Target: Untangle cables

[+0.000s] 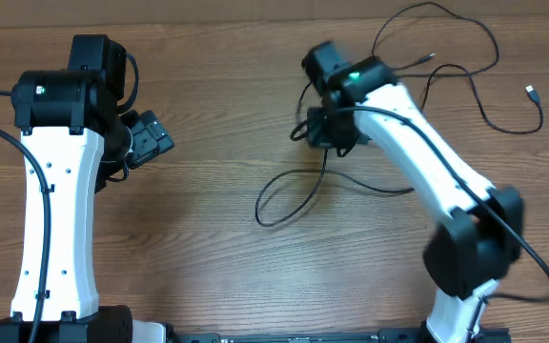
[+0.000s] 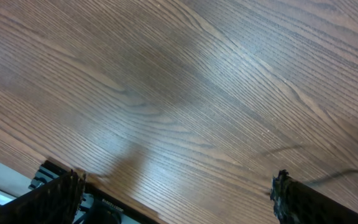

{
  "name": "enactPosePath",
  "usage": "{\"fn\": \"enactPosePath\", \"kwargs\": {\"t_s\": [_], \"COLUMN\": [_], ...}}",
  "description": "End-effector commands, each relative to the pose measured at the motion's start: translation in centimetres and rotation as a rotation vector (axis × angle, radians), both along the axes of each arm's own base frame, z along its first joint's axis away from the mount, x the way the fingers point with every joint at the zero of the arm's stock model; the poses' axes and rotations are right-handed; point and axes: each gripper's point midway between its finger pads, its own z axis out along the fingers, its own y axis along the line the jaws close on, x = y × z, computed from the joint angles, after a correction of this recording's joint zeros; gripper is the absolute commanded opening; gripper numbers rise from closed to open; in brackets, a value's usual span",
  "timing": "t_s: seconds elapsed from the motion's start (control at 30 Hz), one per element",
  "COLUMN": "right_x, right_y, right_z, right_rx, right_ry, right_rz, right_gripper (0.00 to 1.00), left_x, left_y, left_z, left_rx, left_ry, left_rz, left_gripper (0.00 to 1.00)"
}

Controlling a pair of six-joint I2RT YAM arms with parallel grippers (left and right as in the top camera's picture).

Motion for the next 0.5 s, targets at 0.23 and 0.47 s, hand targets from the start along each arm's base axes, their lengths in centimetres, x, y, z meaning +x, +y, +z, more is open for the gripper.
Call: {"fn": "enactPosePath", "kwargs": {"t_s": [0.23, 0.47], "right_x": [-2.7, -4.1], "right_y": [-1.6, -6.5], "right_z": [14.3, 20.7], "right_rx": [0.153, 0.134], "right_ry": [-0.321, -0.537], "right_rz": [-0.009, -0.143], "right_gripper": [0.04, 0.04], "left_x": [0.0, 0.0], "left_y": [0.0, 0.0], "left_z": [-0.2, -0.2], "left_rx": [-0.001, -0.001], "left_ry": [0.006, 0.006], "left_rz": [-0.005, -0.005], "left_gripper": [1.0, 1.0]}}
